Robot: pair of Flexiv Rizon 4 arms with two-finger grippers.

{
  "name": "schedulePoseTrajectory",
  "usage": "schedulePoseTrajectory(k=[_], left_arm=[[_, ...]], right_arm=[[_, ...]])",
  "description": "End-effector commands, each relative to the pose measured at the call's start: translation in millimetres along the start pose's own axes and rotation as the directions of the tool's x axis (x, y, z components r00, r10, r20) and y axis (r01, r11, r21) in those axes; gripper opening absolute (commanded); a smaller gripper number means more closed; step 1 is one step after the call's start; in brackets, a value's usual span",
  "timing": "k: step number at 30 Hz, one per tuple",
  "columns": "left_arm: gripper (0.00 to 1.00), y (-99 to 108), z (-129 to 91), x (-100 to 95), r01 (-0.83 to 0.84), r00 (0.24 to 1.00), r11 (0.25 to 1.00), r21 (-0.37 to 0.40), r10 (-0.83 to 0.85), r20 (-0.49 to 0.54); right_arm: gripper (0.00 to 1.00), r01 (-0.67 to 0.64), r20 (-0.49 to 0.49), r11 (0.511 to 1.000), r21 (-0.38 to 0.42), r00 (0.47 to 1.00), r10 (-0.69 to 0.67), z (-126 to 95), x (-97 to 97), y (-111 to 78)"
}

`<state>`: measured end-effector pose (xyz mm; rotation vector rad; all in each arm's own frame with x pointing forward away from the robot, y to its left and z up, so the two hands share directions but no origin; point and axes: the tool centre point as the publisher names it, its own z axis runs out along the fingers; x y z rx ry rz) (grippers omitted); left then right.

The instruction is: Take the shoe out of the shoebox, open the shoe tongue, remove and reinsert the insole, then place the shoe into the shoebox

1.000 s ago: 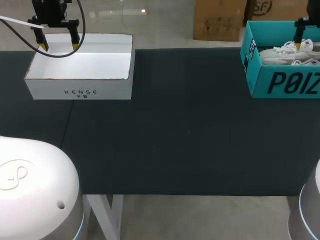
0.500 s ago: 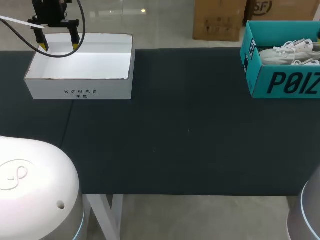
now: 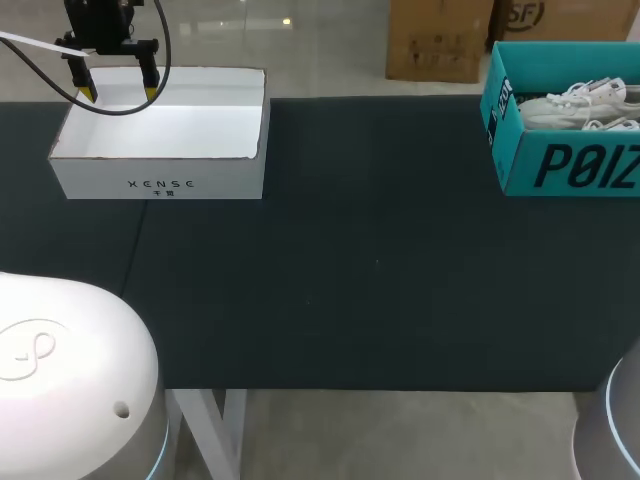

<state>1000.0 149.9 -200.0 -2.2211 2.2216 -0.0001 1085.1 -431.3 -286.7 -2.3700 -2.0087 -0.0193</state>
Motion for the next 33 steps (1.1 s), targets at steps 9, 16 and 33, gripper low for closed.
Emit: schedulePoseTrajectory(k=[9, 16, 33], left_arm=[[1.00, 0.0, 0.0, 0.0, 0.000, 1.000, 1.000, 0.000, 0.000, 0.000], [1.00, 0.0, 0.0, 0.0, 0.000, 1.000, 1.000, 0.000, 0.000, 0.000], [1.00, 0.0, 0.0, 0.0, 0.000, 1.000, 1.000, 0.000, 0.000, 0.000]], right_arm=[[1.00, 0.099, -0.020, 0.995, -0.027, 0.995, -0.099, 0.3, 0.5, -14.8], [1.00, 0.166, 0.058, 0.983, -0.072, 0.985, -0.162, 13.5, 1.6, -20.5], [1.00, 0.172, 0.048, 0.983, -0.062, 0.984, -0.169, 49.9, 0.2, -16.9]])
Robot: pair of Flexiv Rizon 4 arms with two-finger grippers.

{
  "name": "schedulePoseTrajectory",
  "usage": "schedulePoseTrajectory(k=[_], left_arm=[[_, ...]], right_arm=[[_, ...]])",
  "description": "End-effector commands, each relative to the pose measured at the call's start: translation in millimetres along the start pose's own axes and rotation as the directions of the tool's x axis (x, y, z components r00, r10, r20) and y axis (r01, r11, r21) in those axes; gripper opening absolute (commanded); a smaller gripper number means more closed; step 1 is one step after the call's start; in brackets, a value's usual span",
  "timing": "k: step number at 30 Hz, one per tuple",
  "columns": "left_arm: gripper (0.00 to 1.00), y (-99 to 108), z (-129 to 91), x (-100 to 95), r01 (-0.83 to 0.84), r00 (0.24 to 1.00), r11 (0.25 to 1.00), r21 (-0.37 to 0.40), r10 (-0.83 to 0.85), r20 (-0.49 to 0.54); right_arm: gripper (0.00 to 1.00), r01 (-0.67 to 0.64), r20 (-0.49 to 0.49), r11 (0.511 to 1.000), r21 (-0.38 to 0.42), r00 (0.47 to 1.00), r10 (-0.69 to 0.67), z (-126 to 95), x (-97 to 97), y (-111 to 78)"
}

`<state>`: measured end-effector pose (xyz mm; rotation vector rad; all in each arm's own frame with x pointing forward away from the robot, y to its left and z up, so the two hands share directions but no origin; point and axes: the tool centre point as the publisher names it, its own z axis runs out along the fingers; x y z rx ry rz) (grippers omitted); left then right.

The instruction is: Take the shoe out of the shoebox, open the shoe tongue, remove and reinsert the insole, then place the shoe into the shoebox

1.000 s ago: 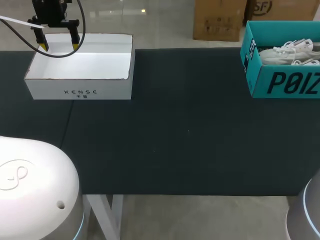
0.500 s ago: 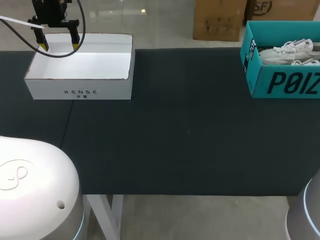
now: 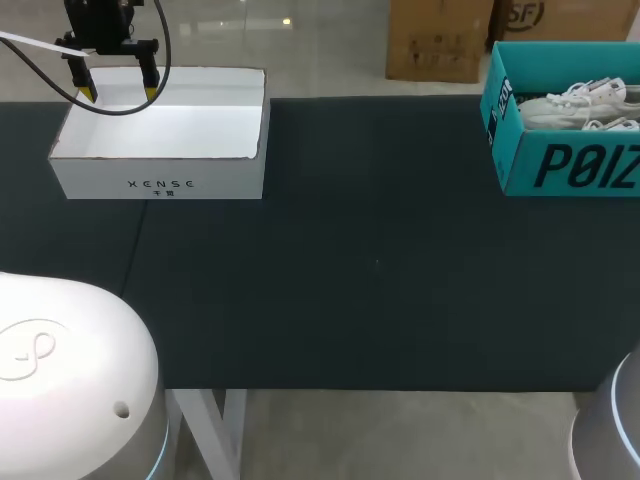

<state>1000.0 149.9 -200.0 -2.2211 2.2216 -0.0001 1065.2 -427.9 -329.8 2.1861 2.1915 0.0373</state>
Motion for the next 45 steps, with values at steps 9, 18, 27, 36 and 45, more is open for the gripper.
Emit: schedulePoseTrajectory(k=[9, 18, 27, 36, 45], left_arm=[[1.00, 0.0, 0.0, 0.0, 0.000, 1.000, 1.000, 0.000, 0.000, 0.000], [1.00, 0.0, 0.0, 0.0, 0.000, 1.000, 1.000, 0.000, 0.000, 0.000], [1.00, 0.0, 0.0, 0.0, 0.000, 1.000, 1.000, 0.000, 0.000, 0.000], [1.00, 0.0, 0.0, 0.0, 0.000, 1.000, 1.000, 0.000, 0.000, 0.000], [1.00, 0.0, 0.0, 0.0, 0.000, 1.000, 1.000, 0.000, 0.000, 0.000]], right_arm=[[1.00, 0.007, 0.009, 1.000, 0.012, 1.000, -0.007, 20.7, 3.3, 10.9], [1.00, -0.007, 0.005, 1.000, 0.029, 1.000, 0.007, 31.8, -2.1, 18.3], [0.00, -0.005, 0.005, 1.000, 0.010, 1.000, 0.005, 27.4, -4.4, 15.9], [0.00, -0.015, 0.012, 1.000, 0.008, 1.000, 0.015, 27.8, -9.5, 10.7], [0.00, -0.031, 0.010, 0.999, -0.019, 0.999, 0.031, 14.9, -11.2, 8.9]])
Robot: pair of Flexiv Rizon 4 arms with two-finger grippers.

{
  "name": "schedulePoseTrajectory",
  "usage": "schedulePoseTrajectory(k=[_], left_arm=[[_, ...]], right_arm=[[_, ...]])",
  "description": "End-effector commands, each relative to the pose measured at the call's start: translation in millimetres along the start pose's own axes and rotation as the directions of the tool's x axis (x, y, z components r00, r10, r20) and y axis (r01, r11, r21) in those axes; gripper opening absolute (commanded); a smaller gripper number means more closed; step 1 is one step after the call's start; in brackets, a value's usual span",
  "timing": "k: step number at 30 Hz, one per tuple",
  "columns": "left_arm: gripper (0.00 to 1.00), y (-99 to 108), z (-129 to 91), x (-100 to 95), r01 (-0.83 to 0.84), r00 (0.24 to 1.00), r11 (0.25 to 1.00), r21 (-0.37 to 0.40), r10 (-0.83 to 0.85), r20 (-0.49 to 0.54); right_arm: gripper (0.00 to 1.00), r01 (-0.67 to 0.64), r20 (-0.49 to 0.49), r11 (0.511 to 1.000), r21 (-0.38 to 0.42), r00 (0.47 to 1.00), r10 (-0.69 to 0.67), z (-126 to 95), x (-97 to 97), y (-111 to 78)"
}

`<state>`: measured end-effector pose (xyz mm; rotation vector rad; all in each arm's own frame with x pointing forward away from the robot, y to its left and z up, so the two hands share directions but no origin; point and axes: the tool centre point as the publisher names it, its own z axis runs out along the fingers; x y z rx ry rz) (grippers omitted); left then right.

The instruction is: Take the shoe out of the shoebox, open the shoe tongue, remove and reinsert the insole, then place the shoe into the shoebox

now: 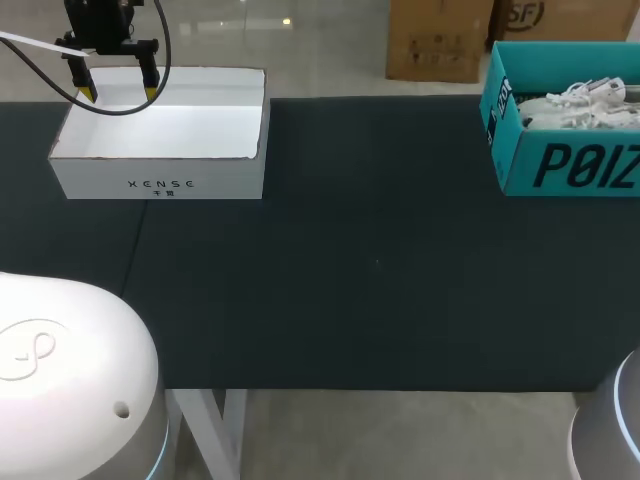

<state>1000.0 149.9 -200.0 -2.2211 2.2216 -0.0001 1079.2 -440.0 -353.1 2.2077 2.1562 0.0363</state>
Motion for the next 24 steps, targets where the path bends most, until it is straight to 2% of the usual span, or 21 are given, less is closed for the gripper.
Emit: schedulePoseTrajectory(k=[1, 8, 19, 24], left_arm=[[1.00, 0.0, 0.0, 0.0, 0.000, 1.000, 1.000, 0.000, 0.000, 0.000], [1.00, 0.0, 0.0, 0.0, 0.000, 1.000, 1.000, 0.000, 0.000, 0.000], [1.00, 0.0, 0.0, 0.0, 0.000, 1.000, 1.000, 0.000, 0.000, 0.000], [1.00, 0.0, 0.0, 0.0, 0.000, 1.000, 1.000, 0.000, 0.000, 0.000]], right_arm=[[0.00, -0.007, 0.003, 1.000, -0.016, 1.000, 0.007, -10.7, 0.2, -3.8], [0.00, -0.027, 0.015, 0.998, -0.059, 0.999, 0.028, -36.4, -2.9, 1.3], [0.00, -0.020, 0.049, 0.992, -0.127, 0.998, 0.026, -105.4, 5.7, 15.5], [0.00, -0.030, 0.068, 0.989, -0.143, 0.997, 0.040, -135.3, 9.6, 13.5]])
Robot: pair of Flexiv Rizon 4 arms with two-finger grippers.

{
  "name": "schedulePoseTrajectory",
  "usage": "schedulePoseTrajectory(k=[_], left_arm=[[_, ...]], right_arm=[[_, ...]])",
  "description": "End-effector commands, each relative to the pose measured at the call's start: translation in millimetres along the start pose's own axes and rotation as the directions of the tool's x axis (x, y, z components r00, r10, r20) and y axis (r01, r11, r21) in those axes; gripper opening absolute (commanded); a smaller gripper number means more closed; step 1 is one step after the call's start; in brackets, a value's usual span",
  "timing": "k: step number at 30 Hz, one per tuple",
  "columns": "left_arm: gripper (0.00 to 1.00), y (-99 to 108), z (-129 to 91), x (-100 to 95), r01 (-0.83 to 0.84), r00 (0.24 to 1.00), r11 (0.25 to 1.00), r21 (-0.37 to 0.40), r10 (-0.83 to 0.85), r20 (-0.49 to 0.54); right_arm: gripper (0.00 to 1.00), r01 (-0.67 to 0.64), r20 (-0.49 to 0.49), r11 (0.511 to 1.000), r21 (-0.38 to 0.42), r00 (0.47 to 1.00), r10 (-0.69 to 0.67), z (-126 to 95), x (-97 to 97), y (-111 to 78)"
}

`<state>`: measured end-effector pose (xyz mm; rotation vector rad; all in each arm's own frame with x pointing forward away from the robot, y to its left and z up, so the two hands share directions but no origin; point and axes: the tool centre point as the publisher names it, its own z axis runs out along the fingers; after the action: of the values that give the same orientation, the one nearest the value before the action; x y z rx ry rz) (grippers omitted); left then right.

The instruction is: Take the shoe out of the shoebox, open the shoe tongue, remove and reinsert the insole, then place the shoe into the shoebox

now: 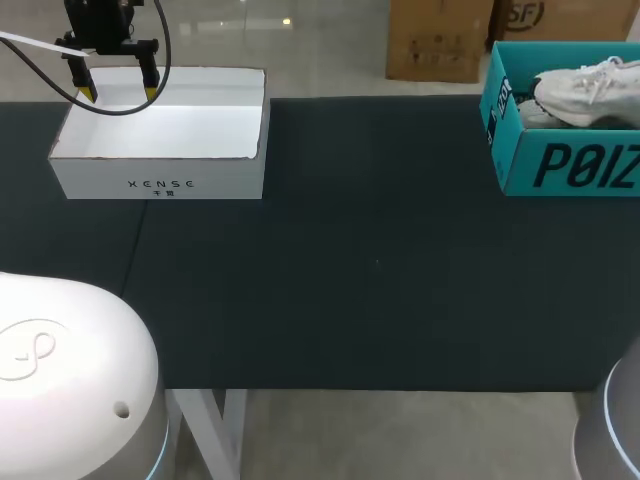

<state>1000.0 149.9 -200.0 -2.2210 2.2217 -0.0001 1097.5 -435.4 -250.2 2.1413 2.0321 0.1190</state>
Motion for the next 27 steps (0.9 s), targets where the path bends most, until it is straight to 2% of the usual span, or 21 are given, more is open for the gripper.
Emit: schedulePoseTrajectory(k=[1, 6, 12, 16, 20, 27], left_arm=[[1.00, 0.0, 0.0, 0.0, 0.000, 1.000, 1.000, 0.000, 0.000, 0.000], [1.00, 0.0, 0.0, 0.0, 0.000, 1.000, 1.000, 0.000, 0.000, 0.000], [1.00, 0.0, 0.0, 0.0, 0.000, 1.000, 1.000, 0.000, 0.000, 0.000], [1.00, 0.0, 0.0, 0.0, 0.000, 1.000, 1.000, 0.000, 0.000, 0.000], [1.00, 0.0, 0.0, 0.0, 0.000, 1.000, 1.000, 0.000, 0.000, 0.000], [1.00, 0.0, 0.0, 0.0, 0.000, 1.000, 1.000, 0.000, 0.000, 0.000]], right_arm=[[0.00, -0.003, 0.027, 1.000, -0.019, 1.000, 0.004, -43.2, 6.4, -8.1], [0.00, -0.043, 0.058, 0.999, -0.031, 0.997, 0.045, -72.0, 14.6, -27.2], [0.00, -0.048, 0.068, 0.997, -0.058, 0.996, 0.052, -102.2, 34.0, -64.1], [0.00, -0.052, 0.058, 0.997, -0.062, 0.997, 0.055, -119.5, 54.8, -95.4], [0.00, -0.049, 0.064, 0.997, -0.064, 0.997, 0.053, -126.8, 78.4, -126.7], [0.00, -0.011, 0.064, 0.996, -0.093, 0.998, 0.017, -120.0, 121.9, -185.4]])
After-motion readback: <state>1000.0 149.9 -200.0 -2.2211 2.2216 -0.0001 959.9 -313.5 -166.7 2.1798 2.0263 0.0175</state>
